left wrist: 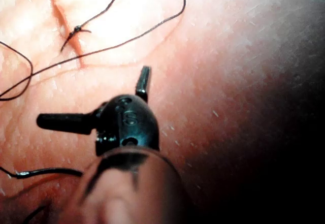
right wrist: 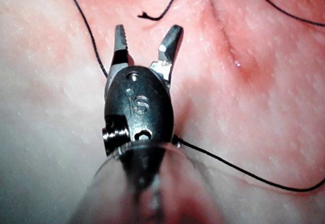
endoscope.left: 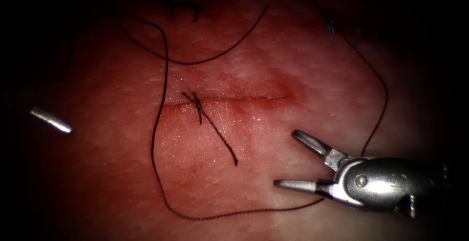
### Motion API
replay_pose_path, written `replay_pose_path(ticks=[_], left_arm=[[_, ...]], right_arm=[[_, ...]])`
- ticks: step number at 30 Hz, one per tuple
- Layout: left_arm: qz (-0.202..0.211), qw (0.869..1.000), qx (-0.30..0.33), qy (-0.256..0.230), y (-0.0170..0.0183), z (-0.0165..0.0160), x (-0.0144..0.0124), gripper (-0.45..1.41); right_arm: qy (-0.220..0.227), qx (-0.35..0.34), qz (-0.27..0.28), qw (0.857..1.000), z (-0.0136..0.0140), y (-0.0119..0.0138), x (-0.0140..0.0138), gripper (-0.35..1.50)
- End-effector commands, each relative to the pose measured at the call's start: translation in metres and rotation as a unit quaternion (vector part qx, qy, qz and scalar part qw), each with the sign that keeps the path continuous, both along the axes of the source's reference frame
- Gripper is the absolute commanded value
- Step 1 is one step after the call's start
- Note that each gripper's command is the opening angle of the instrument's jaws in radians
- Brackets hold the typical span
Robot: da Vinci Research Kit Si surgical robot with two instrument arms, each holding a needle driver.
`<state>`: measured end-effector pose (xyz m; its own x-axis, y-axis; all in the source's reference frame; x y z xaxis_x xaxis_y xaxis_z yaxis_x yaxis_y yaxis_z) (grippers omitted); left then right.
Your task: Wound Closure
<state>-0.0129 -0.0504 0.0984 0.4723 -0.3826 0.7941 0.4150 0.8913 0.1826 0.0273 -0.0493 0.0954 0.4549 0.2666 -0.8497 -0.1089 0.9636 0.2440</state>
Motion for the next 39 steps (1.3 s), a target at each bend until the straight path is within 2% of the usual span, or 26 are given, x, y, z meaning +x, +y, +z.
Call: replay_pose_path(ticks=[1, 3, 4, 7, 8, 9, 12, 13, 15, 18, 19, 20, 21, 23, 24, 25, 27, 29, 31, 34, 39], left_arm=[[0.005, 1.0, -0.005, 0.005, -0.0008, 0.0001, -0.0001, 1.4], [0.029, 0.999, -0.022, -0.031, -0.0014, -0.0011, -0.0006, 1.35], [0.029, 0.999, -0.022, -0.031, -0.0014, -0.0011, -0.0006, 1.35], [0.054, 0.996, -0.024, -0.065, -0.0023, -0.0023, -0.0031, 1.23], [0.059, 0.993, -0.028, -0.098, -0.0027, -0.0032, -0.0054, 1.01], [0.059, 0.993, -0.028, -0.098, -0.0027, -0.0032, -0.0054, 1.01], [0.078, 0.988, -0.047, -0.121, -0.0037, -0.0043, -0.0087, 0.76], [0.088, 0.987, -0.054, -0.122, -0.004, -0.0046, -0.0098, 0.71], [0.096, 0.989, -0.066, -0.095, -0.0047, -0.0052, -0.0119, 0.62], [0.063, 0.995, -0.075, -0.025, -0.0059, -0.0057, -0.0146, 0.52], [0.063, 0.995, -0.073, -0.023, -0.006, -0.0057, -0.0152, 0.49], [0.073, 0.994, -0.071, -0.037, -0.006, -0.0056, -0.0157, 0.46], [0.102, 0.989, -0.073, -0.072, -0.006, -0.0053, -0.0161, 0.39], [0.179, 0.969, -0.08, -0.147, -0.0057, -0.0046, -0.0164, 0.19], [0.202, 0.966, -0.07, -0.143, -0.0055, -0.0042, -0.0166, 0.15], [0.213, 0.966, -0.066, -0.127, -0.0053, -0.0037, -0.0167, 0.17], [0.232, 0.966, -0.065, -0.091, -0.005, -0.0023, -0.0168, 0.35], [0.217, 0.972, -0.052, -0.072, -0.005, -0.0011, -0.0168, 0.67], [0.192, 0.979, -0.044, -0.051, -0.0056, 0.0002, -0.017, 0.82], [0.156, 0.987, -0.041, -0.015, -0.0073, 0.0018, -0.0183, 0.84], [0.128, 0.99, -0.053, 0.015, -0.0102, 0.0038, -0.0214, 0.88]], right_arm=[[0.002, 0.001, -0.001, 1.0, 0.0004, -0.0006, 0.0005, 1.3], [0.003, 0.001, -0.002, 1.0, 0.0002, -0.0007, 0.0003, 1.25], [0.003, 0.001, -0.002, 1.0, 0.0002, -0.0007, 0.0003, 1.25], [0.002, 0.003, -0.005, 1.0, 0.0, -0.0006, 0.0003, 1.21], [0.002, -0.002, -0.01, 1.0, -0.0002, -0.0007, 0.0002, 1.19], [0.002, -0.002, -0.01, 1.0, -0.0002, -0.0007, 0.0002, 1.19], [0.003, -0.004, -0.012, 1.0, -0.0005, -0.0009, 0.0001, 1.14], [0.003, -0.007, -0.014, 1.0, -0.0005, -0.001, 0.0, 1.14], [0.004, -0.009, -0.016, 1.0, -0.0006, -0.001, -0.0002, 1.11], [0.004, -0.012, -0.018, 1.0, -0.0006, -0.001, -0.0004, 1.06], [0.004, -0.014, -0.02, 1.0, -0.0006, -0.001, -0.0005, 1.04], [0.004, -0.014, -0.02, 1.0, -0.0006, -0.001, -0.0006, 1.04], [0.005, -0.019, -0.023, 1.0, -0.0006, -0.001, -0.0006, 1.04], [0.012, -0.027, -0.034, 0.999, -0.0007, -0.0009, -0.0007, 1.04], [0.017, -0.033, -0.044, 0.998, -0.0007, -0.0009, -0.0007, 1.03], [0.024, -0.04, -0.058, 0.997, -0.0007, -0.0008, -0.0007, 1.03], [0.027, -0.05, -0.079, 0.995, -0.0009, -0.0008, -0.0008, 1.03], [0.032, -0.063, -0.099, 0.993, -0.0012, -0.0008, -0.0009, 0.99], [0.037, -0.078, -0.113, 0.99, -0.0015, -0.0007, -0.0011, 0.96], [0.041, -0.096, -0.125, 0.987, -0.0023, -0.0006, -0.0014, 0.86], [0.042, -0.107, -0.13, 0.985, -0.003, -0.0003, -0.0015, 0.81]])
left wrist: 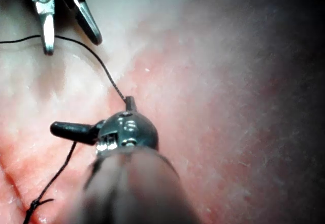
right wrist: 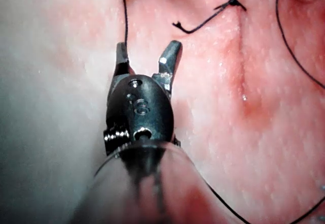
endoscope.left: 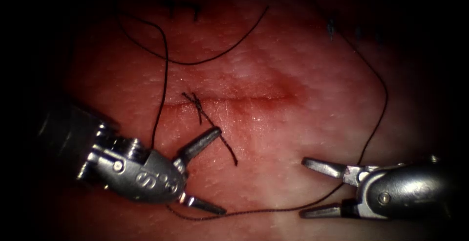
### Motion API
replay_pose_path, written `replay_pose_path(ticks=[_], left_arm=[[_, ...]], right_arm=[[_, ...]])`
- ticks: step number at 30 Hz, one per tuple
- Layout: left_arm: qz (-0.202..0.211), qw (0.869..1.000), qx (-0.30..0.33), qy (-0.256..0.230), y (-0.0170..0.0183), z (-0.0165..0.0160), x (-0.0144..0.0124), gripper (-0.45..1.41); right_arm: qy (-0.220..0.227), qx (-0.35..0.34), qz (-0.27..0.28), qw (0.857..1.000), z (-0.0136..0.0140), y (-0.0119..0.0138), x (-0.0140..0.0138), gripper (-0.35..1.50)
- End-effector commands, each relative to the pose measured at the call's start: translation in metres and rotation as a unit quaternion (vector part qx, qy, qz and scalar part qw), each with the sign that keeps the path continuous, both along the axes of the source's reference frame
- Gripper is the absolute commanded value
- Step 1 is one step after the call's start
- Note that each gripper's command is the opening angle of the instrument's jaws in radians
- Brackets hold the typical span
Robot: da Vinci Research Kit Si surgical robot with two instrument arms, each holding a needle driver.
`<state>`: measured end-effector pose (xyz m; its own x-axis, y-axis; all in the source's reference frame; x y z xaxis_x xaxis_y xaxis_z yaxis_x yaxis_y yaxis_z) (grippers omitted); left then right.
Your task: Wound Closure
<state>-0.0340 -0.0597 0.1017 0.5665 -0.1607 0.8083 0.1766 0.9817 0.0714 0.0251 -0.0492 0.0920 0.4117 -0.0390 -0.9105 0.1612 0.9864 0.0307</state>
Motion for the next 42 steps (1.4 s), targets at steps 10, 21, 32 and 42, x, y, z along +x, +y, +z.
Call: replay_pose_path(ticks=[10, 21, 32, 42], left_arm=[[-0.011, 1.0, -0.012, 0.016, -0.0004, 0.0031, -0.0029, 0.35], [-0.008, 0.999, -0.021, 0.026, 0.0006, 0.0065, -0.0012, 0.4], [0.0, 0.999, -0.018, 0.026, -0.0003, 0.0066, -0.0013, -0.2], [0.018, 0.999, -0.02, 0.017, -0.0008, 0.0059, 0.0, -0.45]], right_arm=[[-0.011, -0.007, 0.008, 1.0, 0.0009, 0.0002, 0.0007, 0.76], [-0.014, -0.01, 0.011, 1.0, 0.0009, 0.0005, 0.0012, 0.72], [-0.014, -0.01, 0.012, 1.0, 0.001, 0.0005, 0.0015, 0.69], [-0.015, -0.01, 0.015, 1.0, 0.0014, 0.001, 0.0019, 0.56]])
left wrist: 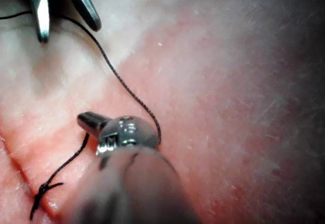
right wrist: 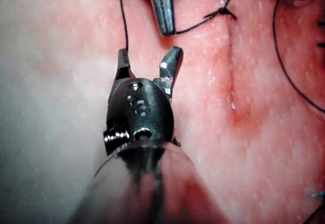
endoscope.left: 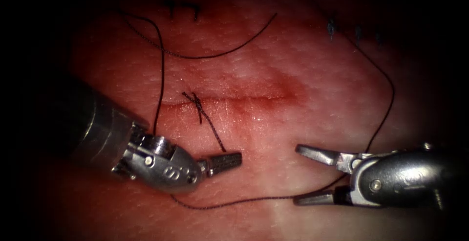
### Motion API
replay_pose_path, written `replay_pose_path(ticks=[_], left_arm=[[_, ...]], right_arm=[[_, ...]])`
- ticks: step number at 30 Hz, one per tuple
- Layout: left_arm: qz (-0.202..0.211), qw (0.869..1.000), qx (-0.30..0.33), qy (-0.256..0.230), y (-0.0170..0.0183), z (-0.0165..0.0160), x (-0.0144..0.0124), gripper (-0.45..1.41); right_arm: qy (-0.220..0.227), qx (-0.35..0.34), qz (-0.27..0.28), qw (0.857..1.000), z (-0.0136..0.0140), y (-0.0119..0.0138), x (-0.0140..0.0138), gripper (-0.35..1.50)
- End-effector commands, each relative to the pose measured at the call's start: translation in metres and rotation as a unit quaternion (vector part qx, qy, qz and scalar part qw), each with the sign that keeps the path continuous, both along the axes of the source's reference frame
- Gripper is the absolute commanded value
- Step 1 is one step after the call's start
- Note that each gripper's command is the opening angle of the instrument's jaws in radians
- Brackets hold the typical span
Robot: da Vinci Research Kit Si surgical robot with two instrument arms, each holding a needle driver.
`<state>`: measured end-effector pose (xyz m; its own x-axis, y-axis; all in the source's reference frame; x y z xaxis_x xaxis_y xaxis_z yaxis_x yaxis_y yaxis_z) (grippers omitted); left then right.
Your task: Wound Closure
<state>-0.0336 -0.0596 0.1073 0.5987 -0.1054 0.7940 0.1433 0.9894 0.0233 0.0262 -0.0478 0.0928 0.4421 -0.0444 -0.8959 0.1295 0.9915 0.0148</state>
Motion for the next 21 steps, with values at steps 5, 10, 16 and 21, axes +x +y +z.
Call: replay_pose_path(ticks=[5, 10, 16, 21], left_arm=[[-0.028, 1.0, 0.006, 0.004, -0.0009, -0.0007, 0.0007, -0.45], [-0.076, 0.995, 0.071, -0.01, -0.0002, -0.0029, 0.0017, -0.45], [-0.077, 0.994, 0.075, -0.023, 0.0015, -0.0055, 0.0034, -0.45], [-0.075, 0.994, 0.072, -0.028, 0.0018, -0.0063, 0.0047, -0.45]], right_arm=[[0.008, -0.001, -0.001, 1.0, 0.001, 0.0007, 0.002, 0.25], [0.039, -0.001, -0.01, 0.999, 0.0024, 0.0023, 0.0044, 0.24], [0.058, -0.004, -0.017, 0.998, 0.0035, 0.0037, 0.0064, 0.27], [0.077, -0.011, -0.02, 0.997, 0.0044, 0.0037, 0.0089, 0.57]])
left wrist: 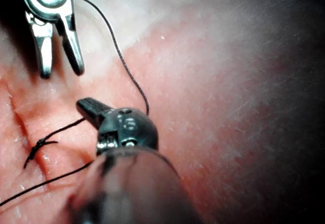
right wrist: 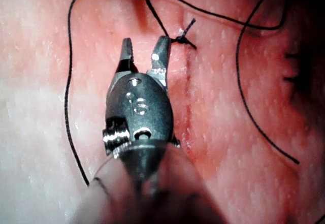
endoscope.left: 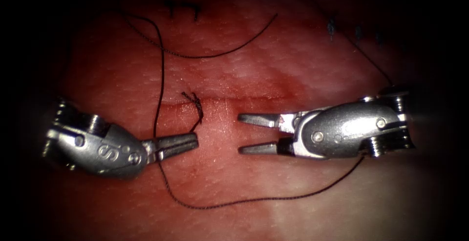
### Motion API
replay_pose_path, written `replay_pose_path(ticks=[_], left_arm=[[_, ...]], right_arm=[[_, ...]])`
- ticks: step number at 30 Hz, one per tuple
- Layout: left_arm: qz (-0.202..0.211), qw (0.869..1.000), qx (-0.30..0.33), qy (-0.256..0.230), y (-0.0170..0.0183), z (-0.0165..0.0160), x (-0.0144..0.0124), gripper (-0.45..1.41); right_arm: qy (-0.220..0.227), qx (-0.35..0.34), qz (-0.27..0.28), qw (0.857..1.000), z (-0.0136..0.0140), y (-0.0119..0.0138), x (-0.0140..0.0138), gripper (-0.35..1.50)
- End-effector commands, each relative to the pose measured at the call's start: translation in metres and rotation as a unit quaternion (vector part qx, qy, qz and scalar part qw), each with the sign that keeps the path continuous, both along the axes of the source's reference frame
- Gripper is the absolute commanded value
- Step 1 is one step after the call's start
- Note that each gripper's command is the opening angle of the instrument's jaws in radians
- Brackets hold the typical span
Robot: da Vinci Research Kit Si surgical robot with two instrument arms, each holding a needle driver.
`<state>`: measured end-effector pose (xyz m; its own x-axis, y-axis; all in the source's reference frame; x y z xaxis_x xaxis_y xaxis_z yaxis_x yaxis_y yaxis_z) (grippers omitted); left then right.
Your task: Wound Closure
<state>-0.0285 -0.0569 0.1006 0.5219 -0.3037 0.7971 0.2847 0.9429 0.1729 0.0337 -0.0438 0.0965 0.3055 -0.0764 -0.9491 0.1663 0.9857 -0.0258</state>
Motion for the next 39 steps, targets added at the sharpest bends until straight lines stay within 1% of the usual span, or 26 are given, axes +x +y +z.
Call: replay_pose_path(ticks=[1, 4, 7, 9, 18, 19, 22, 25, 29, 39], left_arm=[[0.001, 1.0, 0.001, 0.001, -0.0009, 0.0004, -0.0001, -0.45], [0.003, 1.0, -0.002, 0.001, -0.001, 0.0005, 0.0, -0.45], [0.003, 1.0, -0.002, 0.001, -0.001, 0.0005, -0.0001, -0.45], [0.002, 1.0, -0.002, 0.001, -0.001, 0.0005, -0.0001, -0.45], [0.005, 1.0, 0.0, -0.002, -0.0008, 0.0005, -0.0004, -0.45], [0.004, 1.0, 0.001, -0.002, -0.0008, 0.0004, -0.0004, -0.45], [0.004, 1.0, 0.001, -0.003, -0.0008, 0.0003, -0.0004, -0.45], [0.006, 1.0, 0.003, -0.005, -0.0007, 0.0001, -0.0005, -0.45], [0.006, 1.0, 0.003, -0.006, -0.0007, 0.0001, -0.0006, -0.45], [0.007, 1.0, 0.004, -0.008, -0.0007, 0.0002, -0.0012, -0.45]], right_arm=[[0.017, -0.007, 0.002, 1.0, 0.0011, -0.0005, 0.0024, 0.69], [0.026, -0.014, 0.009, 1.0, 0.0019, -0.0006, 0.0039, 0.91], [0.032, -0.025, 0.011, 0.999, 0.0027, -0.0008, 0.0054, 1.01], [0.031, -0.029, 0.012, 0.999, 0.0031, -0.0007, 0.0062, 1.04], [0.038, -0.061, 0.015, 0.997, 0.0037, 0.0, 0.0089, 1.03], [0.043, -0.065, 0.013, 0.997, 0.0039, -0.0001, 0.0094, 1.01], [0.046, -0.07, 0.009, 0.996, 0.0041, -0.0003, 0.0098, 0.99], [0.046, -0.078, 0.007, 0.996, 0.0049, -0.001, 0.0107, 0.99], [0.046, -0.081, 0.006, 0.996, 0.0053, -0.0014, 0.0114, 0.98], [0.055, -0.08, 0.008, 0.995, 0.005, -0.001, 0.0122, 0.94]])
